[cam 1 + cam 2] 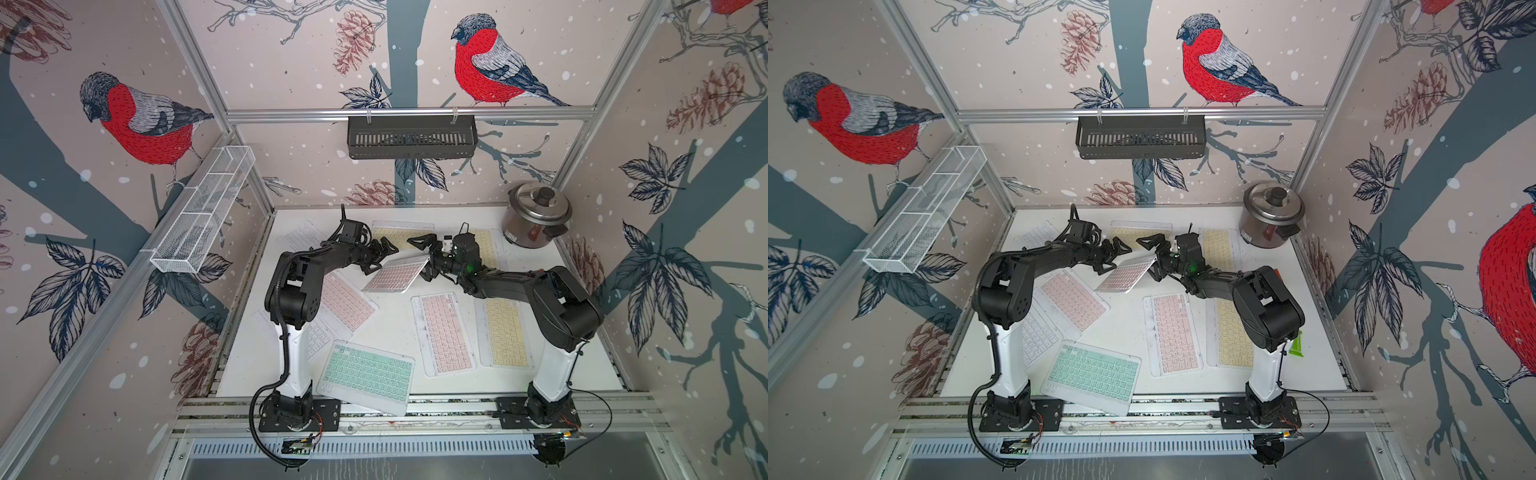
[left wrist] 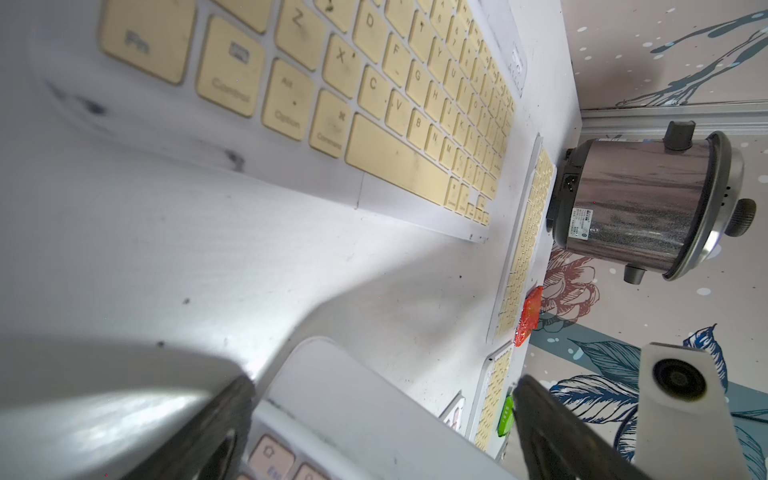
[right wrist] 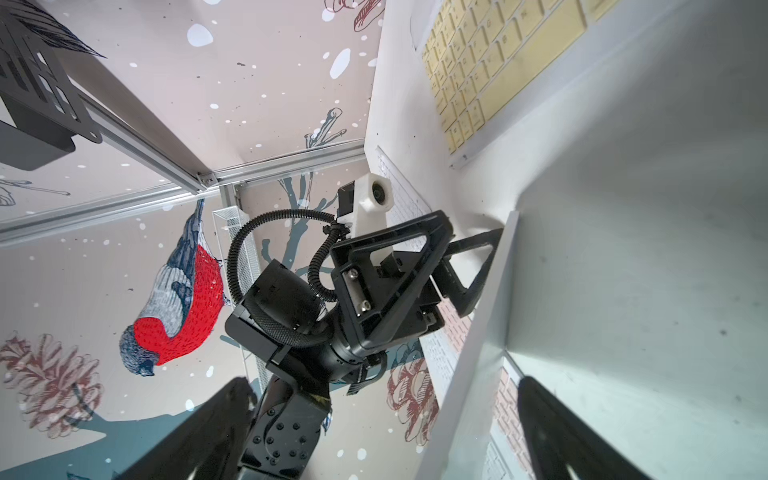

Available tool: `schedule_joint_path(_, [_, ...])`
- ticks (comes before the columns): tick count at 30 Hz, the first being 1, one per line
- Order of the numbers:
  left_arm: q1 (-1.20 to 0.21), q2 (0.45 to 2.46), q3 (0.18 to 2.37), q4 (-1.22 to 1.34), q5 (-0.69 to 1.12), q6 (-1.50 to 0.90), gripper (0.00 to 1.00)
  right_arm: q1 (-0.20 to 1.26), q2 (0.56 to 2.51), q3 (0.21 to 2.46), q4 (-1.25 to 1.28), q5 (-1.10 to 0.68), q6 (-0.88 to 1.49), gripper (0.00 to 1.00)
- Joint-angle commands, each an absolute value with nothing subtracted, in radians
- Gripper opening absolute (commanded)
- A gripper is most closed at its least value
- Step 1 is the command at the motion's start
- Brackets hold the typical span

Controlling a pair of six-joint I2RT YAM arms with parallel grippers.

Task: Stack the numeric keypads
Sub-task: Pick up the numeric keypad from the center of the board.

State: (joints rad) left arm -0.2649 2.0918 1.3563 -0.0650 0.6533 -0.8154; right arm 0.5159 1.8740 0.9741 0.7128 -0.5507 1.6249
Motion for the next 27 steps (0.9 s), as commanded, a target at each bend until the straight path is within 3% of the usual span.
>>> schedule_joint_path(1, [-0.267,2.086,1.356,-0.049,0.674,-0.836,0.97,0.525,1.876,0.993,0.736,-0.572,1.658,1.0])
schedule_joint_path(13, [-0.267,2.1,1.379,-0.055,0.675,-0.838,0.97,0.546,1.858,0.961,0.839,-0.607,1.742,0.99])
schedule_joint_path(19, [-0.266,2.102,1.393,-0.064,0.674,-0.837,0.97,0.546,1.829,0.941,0.838,-0.619,1.722,0.74])
schedule_joint_path(23, [-0.265,2.098,1.397,-0.069,0.675,-0.838,0.97,0.546,1.818,0.921,0.841,-0.637,1.705,0.48])
schedule_joint_path(27, [-0.267,2.096,1.397,-0.075,0.672,-0.833,0.97,0.543,1.806,0.895,0.828,-0.656,1.671,0.35])
